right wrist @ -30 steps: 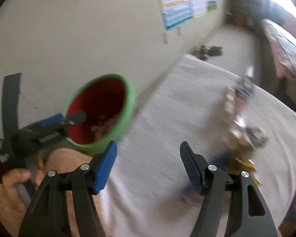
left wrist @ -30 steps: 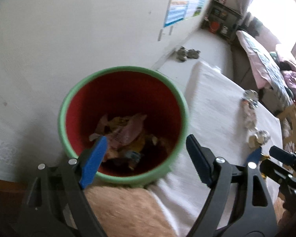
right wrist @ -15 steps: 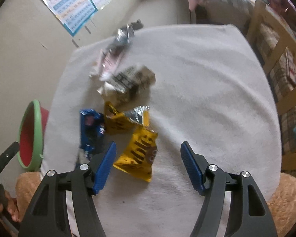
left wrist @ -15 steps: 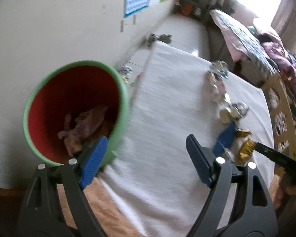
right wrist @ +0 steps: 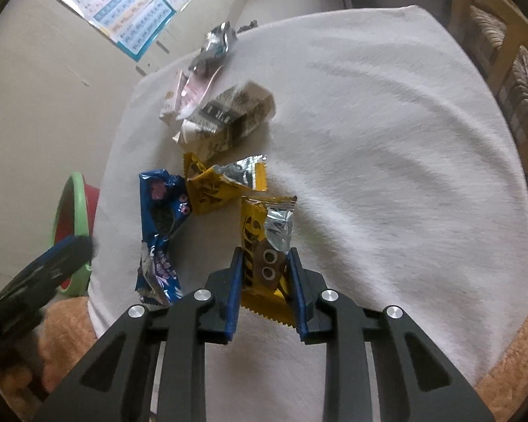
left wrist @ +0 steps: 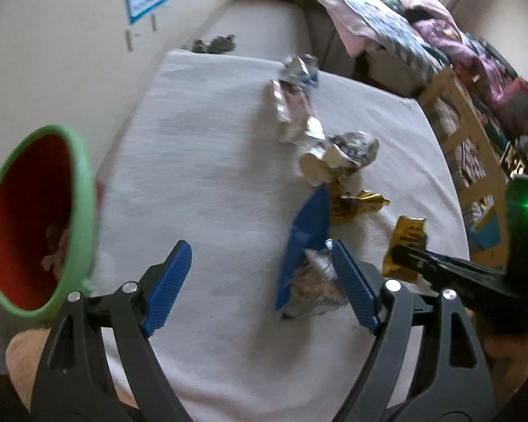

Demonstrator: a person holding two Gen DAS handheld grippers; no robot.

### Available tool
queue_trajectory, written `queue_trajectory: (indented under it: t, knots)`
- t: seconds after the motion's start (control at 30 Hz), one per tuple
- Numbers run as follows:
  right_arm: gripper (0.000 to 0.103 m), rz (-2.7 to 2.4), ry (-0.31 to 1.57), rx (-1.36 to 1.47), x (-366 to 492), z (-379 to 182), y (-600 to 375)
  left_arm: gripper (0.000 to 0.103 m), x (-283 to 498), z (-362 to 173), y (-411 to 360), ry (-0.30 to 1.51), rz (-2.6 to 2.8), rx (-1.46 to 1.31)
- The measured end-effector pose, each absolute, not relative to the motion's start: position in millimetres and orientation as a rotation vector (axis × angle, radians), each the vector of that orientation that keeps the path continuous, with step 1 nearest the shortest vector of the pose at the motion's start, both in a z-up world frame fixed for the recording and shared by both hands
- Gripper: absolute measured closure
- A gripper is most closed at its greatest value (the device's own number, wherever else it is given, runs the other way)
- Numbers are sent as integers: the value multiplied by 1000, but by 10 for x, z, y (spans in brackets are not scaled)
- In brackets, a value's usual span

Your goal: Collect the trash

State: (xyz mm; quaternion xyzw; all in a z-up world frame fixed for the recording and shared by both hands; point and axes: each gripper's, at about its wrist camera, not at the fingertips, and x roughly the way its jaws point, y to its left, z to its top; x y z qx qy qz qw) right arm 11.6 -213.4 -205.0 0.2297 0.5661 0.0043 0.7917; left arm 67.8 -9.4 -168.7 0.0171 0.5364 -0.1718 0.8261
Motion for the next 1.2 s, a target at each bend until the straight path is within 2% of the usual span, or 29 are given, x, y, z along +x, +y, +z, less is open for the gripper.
queue_trajectory:
  t: [0.3, 0.37, 0.43, 0.53, 0.57, 1.2]
  knots:
    - [78, -65, 1133, 393, -61, -1833, -2238, 24, 813, -2096, -604, 1216, -419, 133]
    - [78, -66, 1130, 387, -48, -1846, -2238, 33, 829, -2168, -633, 1241, -419, 130]
    - [78, -61, 1136, 393, -40, -1874, -2238, 54, 834, -2220, -645, 1264, -420, 129]
    - [78, -50, 1142, 396, -36, -1886, -2218, 68, 797, -2244, -631, 1269, -426, 141]
    - [78, -46, 1141, 396, -30, -1884, -2208, 70, 780, -2237, -616, 1269, -432, 144]
    - [78, -16, 1135, 352, -24, -1815, -2036, 70, 632, -1636, -4, 1126, -375, 45]
